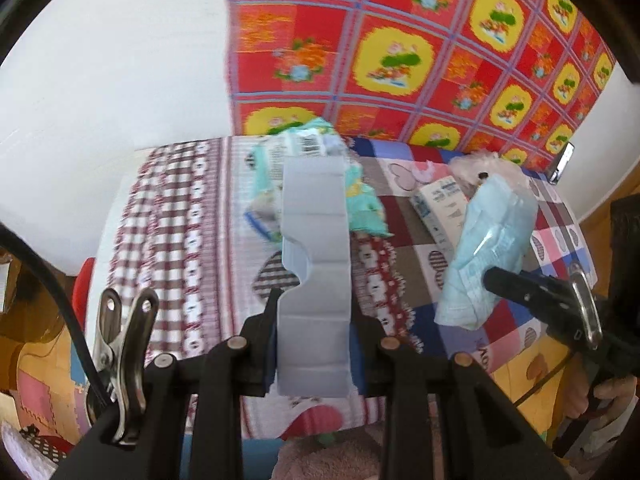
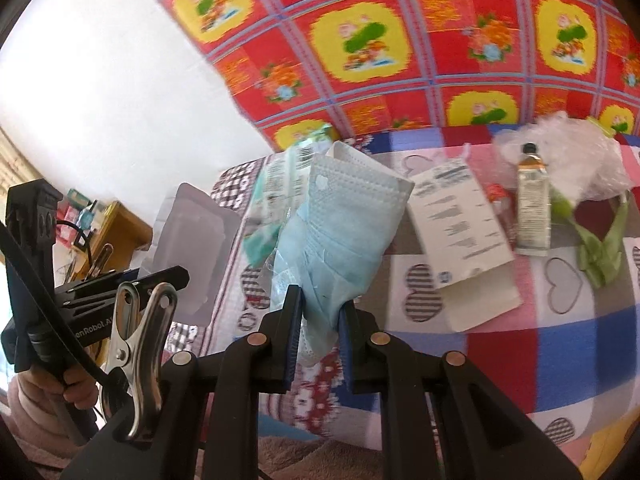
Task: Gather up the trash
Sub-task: 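Carry the white paper strip in the left tool while the right tool carries the mask to the bucket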
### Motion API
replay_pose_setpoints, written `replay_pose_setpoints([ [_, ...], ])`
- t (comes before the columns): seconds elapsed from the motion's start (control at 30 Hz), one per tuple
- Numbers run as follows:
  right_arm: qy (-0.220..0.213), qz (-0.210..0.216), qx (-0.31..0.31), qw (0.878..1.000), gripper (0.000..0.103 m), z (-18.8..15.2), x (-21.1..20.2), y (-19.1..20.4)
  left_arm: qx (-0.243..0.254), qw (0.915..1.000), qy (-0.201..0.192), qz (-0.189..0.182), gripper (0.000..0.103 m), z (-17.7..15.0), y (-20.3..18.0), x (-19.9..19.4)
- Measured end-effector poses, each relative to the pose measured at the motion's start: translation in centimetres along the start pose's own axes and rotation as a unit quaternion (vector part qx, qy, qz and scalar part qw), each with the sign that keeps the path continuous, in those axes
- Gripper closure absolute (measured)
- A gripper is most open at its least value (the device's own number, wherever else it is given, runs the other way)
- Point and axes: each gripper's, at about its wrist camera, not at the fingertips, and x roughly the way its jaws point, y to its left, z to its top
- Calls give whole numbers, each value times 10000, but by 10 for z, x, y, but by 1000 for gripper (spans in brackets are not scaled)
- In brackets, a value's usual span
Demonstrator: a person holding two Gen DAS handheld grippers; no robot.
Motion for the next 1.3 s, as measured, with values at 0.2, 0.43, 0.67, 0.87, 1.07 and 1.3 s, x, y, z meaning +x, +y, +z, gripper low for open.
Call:
replay_pose_setpoints([
  [0.2,50,75,-192,9998,85,-1,11,40,-239,9996,-74,124,74,-16,41,-17],
  [0.43,92,153,-405,9990,85,-3,29,84,-454,9985,-157,271,74,-35,83,-32],
  [0.67,214,288,-733,9967,85,1,50,122,-817,9952,-245,469,74,-45,117,-40],
  [0.87,397,463,-1138,9916,85,13,71,145,-1259,9890,-330,699,74,-48,142,-41],
  [1.07,597,709,-1508,9842,85,30,95,164,-1687,9803,-369,960,74,-44,161,-39],
  [1.3,776,950,-2012,9718,85,44,120,189,-2045,9700,-472,1226,74,-41,182,-36],
])
